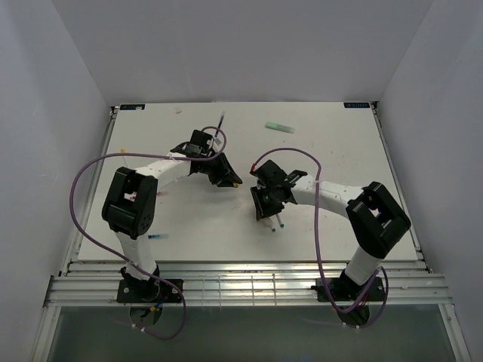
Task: Open the pen caps
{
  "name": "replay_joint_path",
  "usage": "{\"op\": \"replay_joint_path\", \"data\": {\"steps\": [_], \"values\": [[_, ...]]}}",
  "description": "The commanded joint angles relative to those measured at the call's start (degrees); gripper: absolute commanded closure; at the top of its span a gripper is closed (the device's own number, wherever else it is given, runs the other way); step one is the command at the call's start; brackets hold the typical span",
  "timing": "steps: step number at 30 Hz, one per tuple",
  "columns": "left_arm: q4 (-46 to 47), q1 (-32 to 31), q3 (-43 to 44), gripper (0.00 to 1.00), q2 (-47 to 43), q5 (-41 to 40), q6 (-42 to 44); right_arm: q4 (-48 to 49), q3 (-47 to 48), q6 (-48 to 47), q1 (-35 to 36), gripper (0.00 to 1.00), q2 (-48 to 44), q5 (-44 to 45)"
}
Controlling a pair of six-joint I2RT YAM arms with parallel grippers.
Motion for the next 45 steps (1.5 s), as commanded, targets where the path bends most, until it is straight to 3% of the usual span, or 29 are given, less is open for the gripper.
{"op": "replay_joint_path", "data": {"steps": [1,8,15,29,34,45], "values": [[2.2,-0.5,0.2,0.97,0.3,-0.1,0.2,2.4,-1.9,0.1,0.2,0.92,1.2,1.9],[3.6,-0.7,0.3,0.91,2.9,0.3,0.7,4.0,-2.7,-0.3,0.3,0.82,2.9,1.4],[3.9,-1.2,-1.7,0.75,4.8,0.3,0.9,3.8,-2.0,-0.5,0.3,0.70,5.0,1.0],[3.9,-1.3,-3.9,0.55,6.8,0.4,2.2,1.9,0.2,-1.2,0.3,0.68,8.5,2.7],[4.0,-1.3,-3.8,0.46,7.1,0.5,2.2,1.6,-0.3,-1.3,0.3,0.59,8.7,3.2],[4.0,-1.4,-3.0,0.43,6.6,1.1,2.4,1.7,-0.7,-1.9,0.3,0.55,7.0,3.5]]}}
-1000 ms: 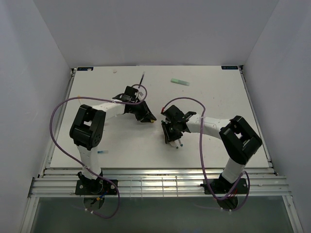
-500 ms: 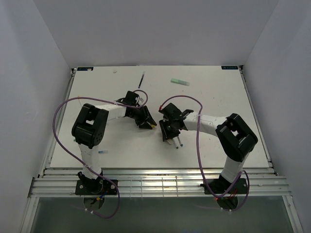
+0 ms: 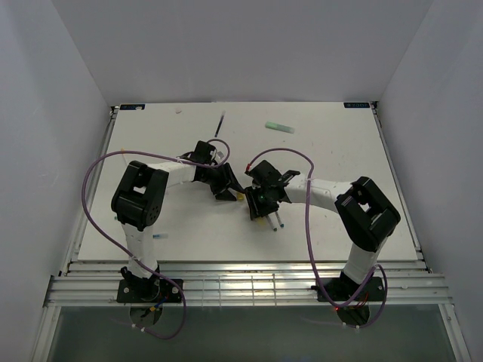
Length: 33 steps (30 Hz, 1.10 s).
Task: Open the pen caps
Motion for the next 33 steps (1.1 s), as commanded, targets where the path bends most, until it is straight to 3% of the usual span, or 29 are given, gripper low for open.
{"op": "replay_joint_path", "data": {"steps": [1,6,8,12,14,16,19,27,30,33], "values": [[-0.4,-0.4,0.7,0.43,-0.6,-1.1,1.3,-2.3,-1.3,-1.9,0.1,0.51,1.2,3.2],[-1.1,-0.4,0.3,0.41,-3.2,-1.8,1.6,-3.7,3.1,-4.0,0.2,0.44,-1.7,6.8],[-2.1,-0.3,0.2,0.39,-5.5,-2.7,2.4,-4.1,6.3,-4.8,0.0,0.37,-3.6,7.7],[-6.1,-0.3,1.5,0.35,-10.0,-9.5,4.9,-4.9,13.6,-7.8,-0.7,0.26,-6.1,11.0],[-7.9,-0.3,2.1,0.30,-13.6,-12.6,6.3,-5.9,18.8,-10.0,-2.4,0.18,-6.1,11.8],[-8.9,-0.3,2.3,0.19,-15.7,-16.5,7.0,-6.3,21.9,-11.0,-4.2,0.15,-5.0,12.7],[-9.4,-0.3,2.3,0.18,-19.6,-19.2,8.3,-6.4,28.3,-13.7,-8.5,0.03,-1.6,14.0],[-5.7,-0.3,-3.4,0.18,-29.5,-19.2,8.7,-5.3,45.1,-29.5,-16.9,0.07,14.7,21.8],[-3.5,-0.3,-5.6,0.18,-32.3,-19.2,8.1,-4.6,50.4,-34.3,-19.3,0.07,20.5,21.0],[-2.0,-0.3,-7.6,0.18,-34.1,-19.7,7.8,-4.9,54.6,-37.5,-21.6,0.06,25.3,14.1]]}}
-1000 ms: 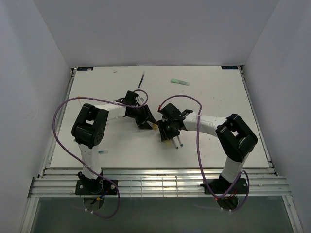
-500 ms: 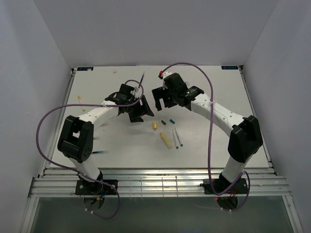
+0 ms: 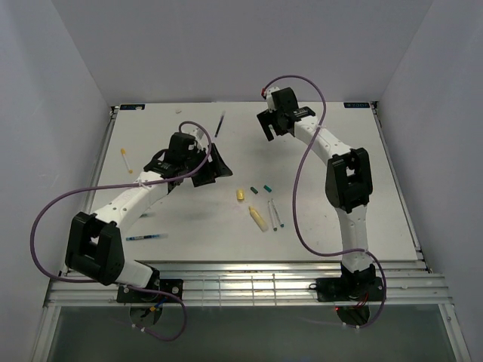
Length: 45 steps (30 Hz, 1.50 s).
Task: Open the pen caps
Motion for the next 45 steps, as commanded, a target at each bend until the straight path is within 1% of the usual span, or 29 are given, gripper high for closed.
{"op": "replay_joint_path", "data": {"steps": [1,2,5,11,14,18,24,25,28,31,37,40,45], "values": [[2.7,-0.1,-1.9,0.18,-3.6,-1.4,-0.3,0.2,5.8,-7.7,-2.3,0.06,3.2,-5.9],[2.8,-0.1,-2.1,0.18,-4.1,-1.6,-0.5,0.3,6.2,-8.4,-2.5,0.06,4.1,-7.8],[3.4,-0.1,-3.4,0.18,-5.6,-1.4,-1.2,2.7,5.4,-10.6,-2.8,0.06,6.5,-9.4],[4.0,-0.1,-6.1,0.18,-6.5,-1.4,-1.8,6.7,5.5,-13.5,-3.3,0.10,9.6,-10.4],[4.0,-0.1,-6.5,0.19,-6.3,-0.9,-1.9,6.7,8.1,-15.0,-3.9,0.10,12.2,-11.2],[4.1,-0.1,-6.3,0.19,-5.5,0.0,-1.4,7.6,12.3,-14.5,-5.2,0.10,15.6,-12.7],[4.4,-0.2,-5.8,0.19,-3.7,0.6,-1.1,10.9,14.4,-15.7,-7.3,0.10,18.2,-14.0],[4.5,-0.2,-5.8,0.19,-3.6,0.8,-1.2,10.9,15.1,-16.1,-7.5,0.10,18.6,-15.9],[4.8,-0.2,-5.2,0.19,-2.4,1.5,-1.3,11.8,14.9,-17.9,-7.6,0.10,19.3,-17.1],[5.0,-0.8,-4.9,0.19,-1.6,1.8,-1.4,11.8,14.2,-18.9,-8.0,0.10,19.6,-22.2],[5.3,-1.4,-5.3,0.19,-1.4,2.8,-2.2,10.7,13.0,-17.0,-8.8,0.10,20.2,-27.3],[5.2,-1.5,-5.6,0.19,-1.6,3.1,-2.3,9.6,14.3,-15.9,-8.7,0.08,21.5,-27.0],[5.2,-1.6,-5.5,0.19,-2.0,3.4,-2.5,8.9,16.9,-12.9,-9.6,0.10,22.5,-28.1]]}}
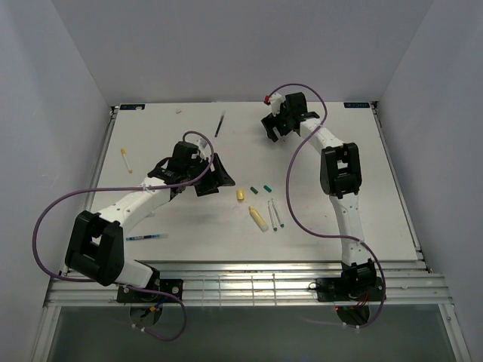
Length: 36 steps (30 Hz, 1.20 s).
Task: Open the pen caps
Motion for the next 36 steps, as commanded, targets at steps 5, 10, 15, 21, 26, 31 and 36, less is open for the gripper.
{"op": "replay_joint_path", "data": {"steps": [5,10,15,21,26,31,36], "values": [[1.4,-0.4,1.2,0.19,-1.4,1.4,-0.3,-0.5,4.2,3.5,-1.7,0.10,1.6,-3.5],[1.4,-0.5,1.6,0.19,-1.2,1.9,-0.7,-2.0,4.8,4.6,-2.4,0.10,1.4,-3.9],[1.4,-0.5,2.1,0.19,-1.1,2.0,-0.5,-3.4,5.9,4.8,-2.5,0.07,1.7,-3.3],[1.7,-0.5,2.4,0.19,-1.6,2.4,-1.0,-8.0,5.3,4.2,-2.4,0.25,0.6,-5.9],[1.7,-0.5,2.2,0.19,-2.4,2.4,-1.0,-12.8,5.9,4.6,-1.8,0.35,1.5,-6.9],[1.7,-0.5,1.2,0.19,-3.6,2.6,-1.3,-12.0,1.9,6.0,-1.0,0.42,-0.3,-6.9],[1.6,-0.6,0.8,0.19,-4.5,2.7,-1.8,-16.0,2.3,8.1,1.1,0.67,0.9,-4.9]]}}
